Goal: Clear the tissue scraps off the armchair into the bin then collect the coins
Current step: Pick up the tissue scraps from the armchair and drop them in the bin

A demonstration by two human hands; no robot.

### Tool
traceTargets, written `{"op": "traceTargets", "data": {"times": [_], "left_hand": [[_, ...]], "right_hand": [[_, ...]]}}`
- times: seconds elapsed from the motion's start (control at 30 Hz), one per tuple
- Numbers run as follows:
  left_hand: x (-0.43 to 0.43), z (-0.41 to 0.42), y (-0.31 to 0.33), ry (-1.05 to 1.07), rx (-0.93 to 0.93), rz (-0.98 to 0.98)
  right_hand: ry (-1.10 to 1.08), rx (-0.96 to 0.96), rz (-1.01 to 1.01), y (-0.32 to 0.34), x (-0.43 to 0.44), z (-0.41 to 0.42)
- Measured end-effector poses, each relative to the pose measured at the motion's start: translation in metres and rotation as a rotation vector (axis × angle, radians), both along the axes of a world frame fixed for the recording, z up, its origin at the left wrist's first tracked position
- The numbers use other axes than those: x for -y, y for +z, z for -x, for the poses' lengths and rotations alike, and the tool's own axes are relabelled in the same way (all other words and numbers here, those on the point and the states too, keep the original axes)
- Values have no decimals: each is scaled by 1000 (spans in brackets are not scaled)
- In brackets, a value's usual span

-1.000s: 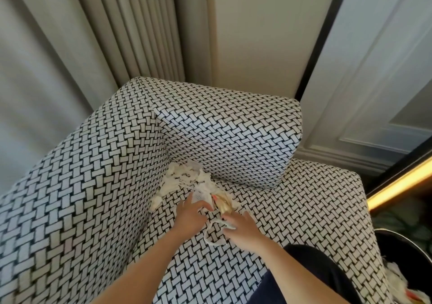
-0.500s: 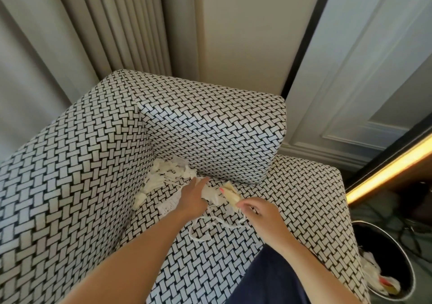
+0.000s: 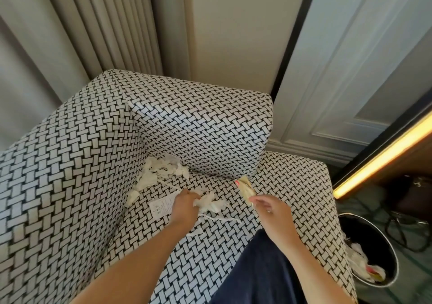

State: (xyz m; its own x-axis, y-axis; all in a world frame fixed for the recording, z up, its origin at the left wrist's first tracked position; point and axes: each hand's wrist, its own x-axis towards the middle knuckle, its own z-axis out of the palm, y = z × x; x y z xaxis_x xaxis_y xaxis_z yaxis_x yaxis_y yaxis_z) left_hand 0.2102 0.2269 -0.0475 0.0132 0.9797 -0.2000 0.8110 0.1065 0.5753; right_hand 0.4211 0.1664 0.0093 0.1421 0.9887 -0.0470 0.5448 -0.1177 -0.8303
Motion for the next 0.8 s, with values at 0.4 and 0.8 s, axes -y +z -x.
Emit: {"op": "traceTargets", "data": {"times": [0.4, 0.8], "left_hand": [[30, -5, 41, 214, 573, 126], [30, -82, 81, 156, 1007, 365]], "right_hand": [[-166, -148, -43, 9, 12, -4], [-379, -357, -72, 29, 55, -59]]}}
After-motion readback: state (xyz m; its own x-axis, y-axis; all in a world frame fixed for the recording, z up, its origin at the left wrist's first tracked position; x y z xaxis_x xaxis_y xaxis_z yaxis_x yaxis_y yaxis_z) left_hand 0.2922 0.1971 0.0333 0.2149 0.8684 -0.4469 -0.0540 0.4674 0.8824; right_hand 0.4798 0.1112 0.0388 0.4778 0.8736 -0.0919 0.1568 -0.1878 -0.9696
